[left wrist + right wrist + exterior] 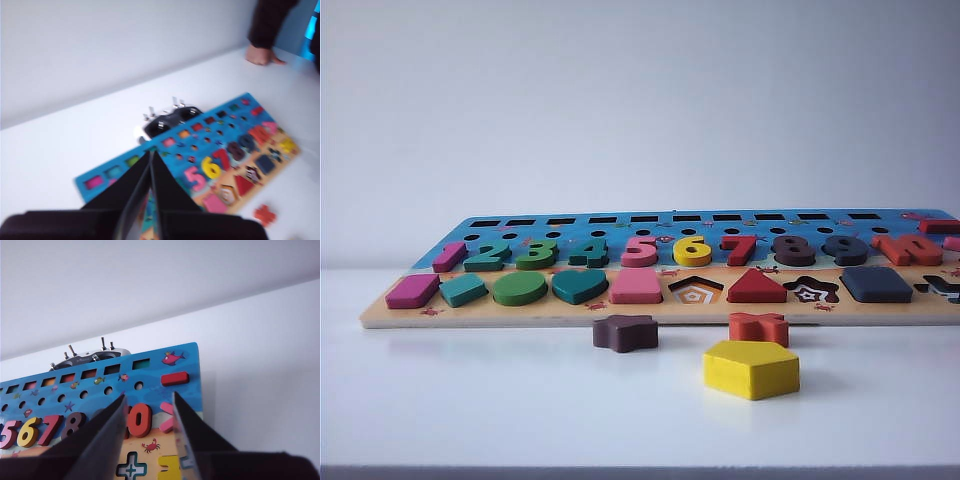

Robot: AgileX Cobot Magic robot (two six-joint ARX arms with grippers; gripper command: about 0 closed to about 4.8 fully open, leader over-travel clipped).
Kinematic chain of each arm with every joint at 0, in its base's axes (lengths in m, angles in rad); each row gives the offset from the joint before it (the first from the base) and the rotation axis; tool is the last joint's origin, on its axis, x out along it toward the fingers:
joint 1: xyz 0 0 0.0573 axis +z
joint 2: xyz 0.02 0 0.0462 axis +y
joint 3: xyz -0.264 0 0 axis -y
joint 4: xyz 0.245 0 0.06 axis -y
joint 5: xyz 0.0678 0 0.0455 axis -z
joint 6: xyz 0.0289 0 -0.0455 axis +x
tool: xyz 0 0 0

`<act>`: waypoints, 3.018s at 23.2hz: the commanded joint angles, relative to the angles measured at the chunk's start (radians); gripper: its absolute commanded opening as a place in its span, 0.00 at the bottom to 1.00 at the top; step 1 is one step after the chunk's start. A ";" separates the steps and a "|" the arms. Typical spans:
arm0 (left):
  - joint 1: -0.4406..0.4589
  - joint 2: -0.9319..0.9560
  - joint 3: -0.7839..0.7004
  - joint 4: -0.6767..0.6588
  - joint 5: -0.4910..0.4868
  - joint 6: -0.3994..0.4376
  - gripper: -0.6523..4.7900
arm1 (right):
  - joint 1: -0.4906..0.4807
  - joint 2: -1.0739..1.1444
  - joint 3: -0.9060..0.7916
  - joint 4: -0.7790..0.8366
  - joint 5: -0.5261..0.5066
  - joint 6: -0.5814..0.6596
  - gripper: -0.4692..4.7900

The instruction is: Insert the cube into the slot.

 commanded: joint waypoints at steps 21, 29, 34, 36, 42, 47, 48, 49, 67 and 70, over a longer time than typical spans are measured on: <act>0.303 -0.321 -0.374 0.077 -0.494 0.060 0.14 | -0.132 -0.005 -0.014 0.013 0.016 -0.013 0.08; 0.306 -0.361 -0.430 0.133 -0.531 0.059 0.14 | -0.132 -0.005 -0.014 0.013 0.016 -0.013 0.08; 0.306 -0.383 -0.472 0.184 -0.544 0.059 0.14 | -0.132 -0.005 -0.014 0.011 0.016 -0.014 0.08; 0.306 -0.396 -0.493 0.198 -0.544 0.058 0.14 | -0.132 -0.005 -0.014 0.006 0.016 -0.014 0.08; 0.306 -0.467 -0.600 0.251 -0.541 0.056 0.14 | -0.132 -0.005 -0.014 0.006 0.061 -0.140 0.07; 0.306 -0.496 -0.650 0.277 -0.540 0.056 0.14 | -0.133 -0.005 -0.014 0.006 0.083 -0.218 0.07; 0.306 -0.501 -0.657 0.276 -0.540 0.056 0.14 | -0.133 -0.005 -0.014 0.006 0.099 -0.225 0.07; 0.306 -0.508 -0.664 0.277 -0.540 0.056 0.14 | -0.133 -0.005 -0.014 0.006 0.110 -0.232 0.07; 0.306 -0.586 -0.801 0.265 -0.528 0.056 0.14 | -0.147 -0.005 -0.090 0.053 0.109 -0.238 0.08; 0.306 -0.587 -0.801 0.270 -0.525 0.056 0.14 | -0.147 -0.005 -0.127 0.052 0.109 -0.238 0.08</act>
